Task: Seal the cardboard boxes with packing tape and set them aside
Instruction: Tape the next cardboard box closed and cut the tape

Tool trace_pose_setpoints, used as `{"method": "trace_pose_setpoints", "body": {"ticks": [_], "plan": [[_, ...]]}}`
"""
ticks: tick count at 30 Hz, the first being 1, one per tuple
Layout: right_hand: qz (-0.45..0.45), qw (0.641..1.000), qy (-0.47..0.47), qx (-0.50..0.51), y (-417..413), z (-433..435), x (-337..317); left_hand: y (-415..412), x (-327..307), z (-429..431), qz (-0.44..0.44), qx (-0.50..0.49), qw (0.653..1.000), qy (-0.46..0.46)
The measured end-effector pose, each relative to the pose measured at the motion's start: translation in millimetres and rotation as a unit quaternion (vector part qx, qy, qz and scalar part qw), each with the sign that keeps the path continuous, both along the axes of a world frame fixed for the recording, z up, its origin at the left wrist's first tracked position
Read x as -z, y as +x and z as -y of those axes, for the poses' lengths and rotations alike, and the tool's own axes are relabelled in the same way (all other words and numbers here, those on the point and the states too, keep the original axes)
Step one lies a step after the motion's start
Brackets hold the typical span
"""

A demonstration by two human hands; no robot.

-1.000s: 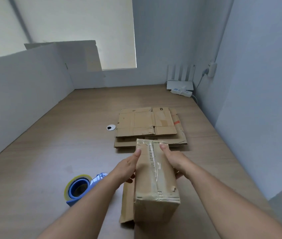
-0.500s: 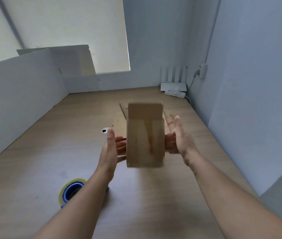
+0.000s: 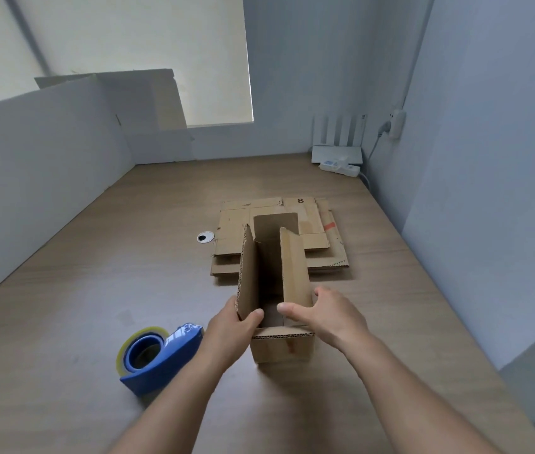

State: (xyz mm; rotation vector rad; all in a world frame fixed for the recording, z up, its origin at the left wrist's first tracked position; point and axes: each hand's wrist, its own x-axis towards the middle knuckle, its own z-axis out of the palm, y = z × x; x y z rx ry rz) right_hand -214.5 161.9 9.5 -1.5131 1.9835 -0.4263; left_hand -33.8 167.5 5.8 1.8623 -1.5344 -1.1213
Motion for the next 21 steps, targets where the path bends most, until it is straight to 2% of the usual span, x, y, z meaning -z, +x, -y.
{"method": "trace_pose_setpoints", "body": {"ticks": [5, 9, 11, 13, 18, 21], "plan": [[-0.045, 0.999, 0.012, -0.012, 11.9, -1.4, -2.8, -3.8, -4.6, -11.8, 0.048, 0.059, 0.997, -0.022], [0.067, 0.989, -0.084, 0.100, 8.0, -4.1, 3.5, 11.5, 2.7, -12.7, 0.020, 0.001, 1.000, -0.021], [0.087, 0.982, -0.107, 0.129, 7.9, -8.7, 10.0, 17.3, 5.5, -14.8, 0.075, 0.051, 0.995, -0.027], [0.064, 0.982, -0.126, 0.123, 11.5, -14.1, 11.8, 19.0, 2.1, -13.5, 0.129, 0.097, 0.986, -0.042], [-0.030, 0.988, -0.118, 0.099, 16.5, -20.0, 3.2, 22.4, -13.9, 7.0, 0.051, 0.052, 0.997, -0.018], [-0.048, 0.988, -0.110, 0.097, 16.4, -28.8, -5.3, 19.2, -16.0, 3.4, 0.096, 0.076, 0.992, -0.039]]}}
